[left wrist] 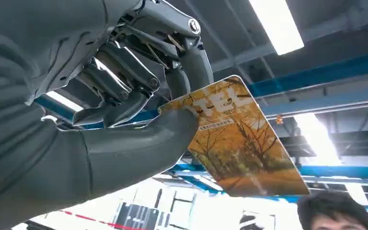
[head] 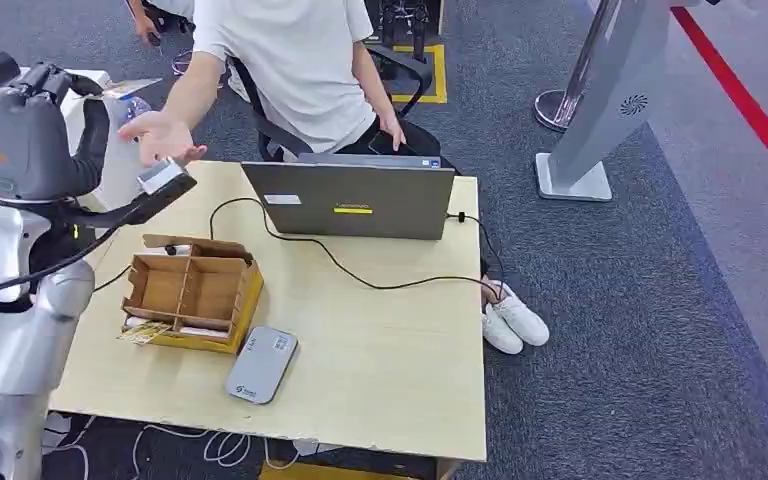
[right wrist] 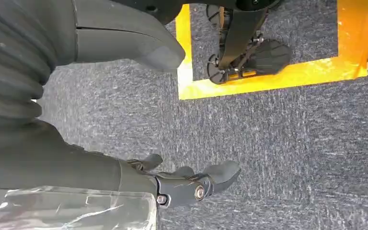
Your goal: Pass the card to the sensor for recognition and then transmit it.
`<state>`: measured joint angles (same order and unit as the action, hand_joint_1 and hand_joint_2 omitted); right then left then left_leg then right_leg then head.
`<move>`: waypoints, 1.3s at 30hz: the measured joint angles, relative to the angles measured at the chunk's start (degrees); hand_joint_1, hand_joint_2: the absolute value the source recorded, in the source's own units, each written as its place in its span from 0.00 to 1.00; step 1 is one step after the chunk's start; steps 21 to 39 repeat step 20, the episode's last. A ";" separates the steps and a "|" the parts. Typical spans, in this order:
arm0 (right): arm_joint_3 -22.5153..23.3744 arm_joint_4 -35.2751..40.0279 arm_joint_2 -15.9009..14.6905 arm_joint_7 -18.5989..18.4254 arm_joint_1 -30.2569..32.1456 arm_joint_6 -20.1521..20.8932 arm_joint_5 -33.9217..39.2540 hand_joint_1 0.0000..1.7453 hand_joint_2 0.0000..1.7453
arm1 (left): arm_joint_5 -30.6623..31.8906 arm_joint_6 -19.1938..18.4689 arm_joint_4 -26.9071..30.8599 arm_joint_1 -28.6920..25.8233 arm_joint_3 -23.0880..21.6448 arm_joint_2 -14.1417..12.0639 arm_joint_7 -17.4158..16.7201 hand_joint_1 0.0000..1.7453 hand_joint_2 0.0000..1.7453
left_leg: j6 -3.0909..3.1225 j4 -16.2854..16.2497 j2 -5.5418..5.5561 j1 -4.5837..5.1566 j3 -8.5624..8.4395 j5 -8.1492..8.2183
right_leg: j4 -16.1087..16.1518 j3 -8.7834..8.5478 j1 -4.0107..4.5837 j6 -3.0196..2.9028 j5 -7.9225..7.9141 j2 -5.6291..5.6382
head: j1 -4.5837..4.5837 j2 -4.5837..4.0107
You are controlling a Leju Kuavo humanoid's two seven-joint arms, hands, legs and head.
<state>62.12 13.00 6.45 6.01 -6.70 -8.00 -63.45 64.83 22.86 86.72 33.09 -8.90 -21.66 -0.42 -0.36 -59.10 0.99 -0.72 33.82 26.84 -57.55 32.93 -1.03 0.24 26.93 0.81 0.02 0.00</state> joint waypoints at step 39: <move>-1.27 0.00 -0.11 -0.15 0.18 0.00 0.44 0.00 1.00 | -3.56 -0.63 -16.86 6.37 -0.52 2.01 0.61 0.00 1.00 | 0.01 0.01 -0.21 -0.01 0.24 0.07 | 0.00 0.30 0.01 0.00 0.02 0.24 | -0.02 0.00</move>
